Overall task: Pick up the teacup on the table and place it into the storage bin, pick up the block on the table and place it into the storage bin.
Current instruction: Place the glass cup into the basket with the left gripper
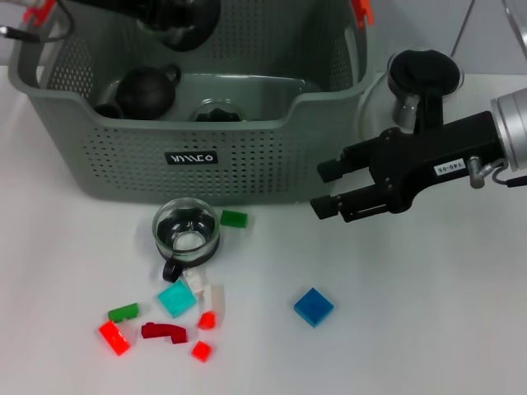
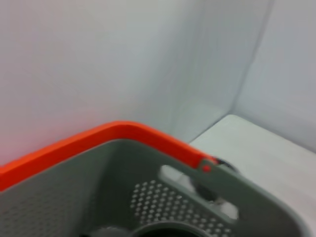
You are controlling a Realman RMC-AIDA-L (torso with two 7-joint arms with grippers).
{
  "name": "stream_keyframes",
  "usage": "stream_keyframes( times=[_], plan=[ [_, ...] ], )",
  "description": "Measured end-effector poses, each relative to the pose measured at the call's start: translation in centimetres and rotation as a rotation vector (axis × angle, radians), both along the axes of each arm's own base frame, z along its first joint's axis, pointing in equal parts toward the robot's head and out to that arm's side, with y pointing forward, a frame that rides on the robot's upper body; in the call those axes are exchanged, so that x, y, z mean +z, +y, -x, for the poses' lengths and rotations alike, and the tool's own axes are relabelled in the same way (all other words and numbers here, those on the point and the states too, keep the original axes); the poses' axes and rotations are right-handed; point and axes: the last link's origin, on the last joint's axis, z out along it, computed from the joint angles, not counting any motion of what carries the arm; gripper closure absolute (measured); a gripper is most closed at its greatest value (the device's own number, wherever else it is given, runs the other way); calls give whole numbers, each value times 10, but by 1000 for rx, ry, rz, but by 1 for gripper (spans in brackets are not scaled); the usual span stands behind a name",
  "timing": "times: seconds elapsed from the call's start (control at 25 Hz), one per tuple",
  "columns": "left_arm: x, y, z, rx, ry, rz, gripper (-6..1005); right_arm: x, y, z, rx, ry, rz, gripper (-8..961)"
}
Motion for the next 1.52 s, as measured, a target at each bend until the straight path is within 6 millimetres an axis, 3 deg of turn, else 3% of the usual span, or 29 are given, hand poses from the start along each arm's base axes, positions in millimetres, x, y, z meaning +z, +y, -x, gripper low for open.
stream_keyframes(
  times=[0.28, 0.64, 1.12, 1.52],
  plan=[
    [-38, 27, 1, 91, 88, -42, 904, 3, -3, -1, -6, 12, 15, 285],
    [-76, 34, 5, 109, 155, -27, 895, 2, -4, -4, -12, 14, 22, 286],
    [-104, 33, 17, 131, 247, -66, 884, -1, -7, -7, -14, 10, 42, 285],
    [-114, 32, 19, 133, 267, -78, 875, -3, -8, -7, -11, 10, 45, 285]
  ],
)
